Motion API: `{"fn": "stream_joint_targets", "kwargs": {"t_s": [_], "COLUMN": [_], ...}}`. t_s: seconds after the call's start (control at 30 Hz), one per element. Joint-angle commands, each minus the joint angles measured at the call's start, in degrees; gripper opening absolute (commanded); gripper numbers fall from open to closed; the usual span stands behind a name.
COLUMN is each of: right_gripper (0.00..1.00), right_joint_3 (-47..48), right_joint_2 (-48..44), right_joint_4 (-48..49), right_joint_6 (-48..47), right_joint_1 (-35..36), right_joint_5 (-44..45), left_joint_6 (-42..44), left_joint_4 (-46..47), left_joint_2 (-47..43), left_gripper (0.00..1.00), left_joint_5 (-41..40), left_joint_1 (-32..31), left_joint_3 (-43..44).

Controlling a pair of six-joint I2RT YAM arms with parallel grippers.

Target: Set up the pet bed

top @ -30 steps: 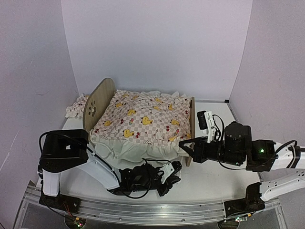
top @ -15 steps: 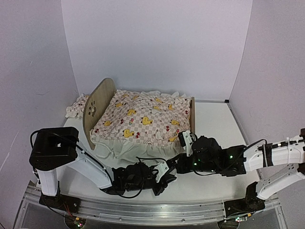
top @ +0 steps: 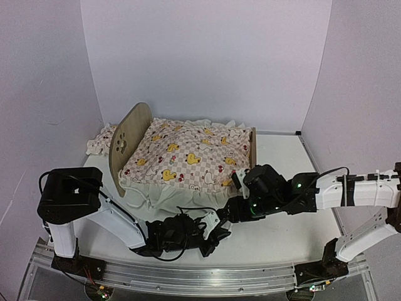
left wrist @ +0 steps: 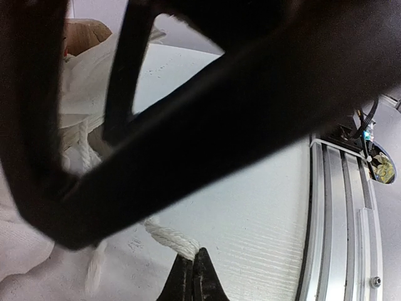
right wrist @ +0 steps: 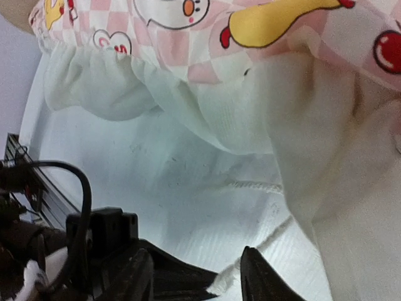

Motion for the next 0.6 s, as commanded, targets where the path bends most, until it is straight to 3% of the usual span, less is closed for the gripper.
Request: {"fn": "stream_joint_targets", "kwargs": {"t_s": [0.0,0.17,0.27,0.4,0.57], "right_gripper": [0.59,0.61,0.53,0.47,0.46], "right_joint_3": [2.3,-2.7,-8.2,-14.5,-23.4], "right_joint_2": [-9.3,-15.8,-17.5,-17.0,-13.9], "right_joint_4": [-9.6,-11.6,-7.3,5.0,21.9], "right_joint_6": [-0.1,-0.5,-3.1,-6.0,0.7], "right_joint_1": [-0.1,-2.5,-3.0,-0.4,4.5], "right_joint_5": [-3.0,-1.4,3.0,5.8,16.7], "left_joint_6": [1.5,1.0,-0.7,-1.1,-1.9], "left_joint_4": [2.2,2.1,2.1,1.8,1.5], "left_joint_2": [-2.4,-3.2,-4.7,-5.7,-6.4], "left_gripper": [0.0,0.0,0.0,0.0,0.0], "left_joint_5": [1.9,0.0,0.6,1.2,2.0], "left_joint_1": [-0.7,-0.2,1.9,3.9,5.2], "left_joint_3": [1.3,1.8,1.6,1.0,0.3]}}
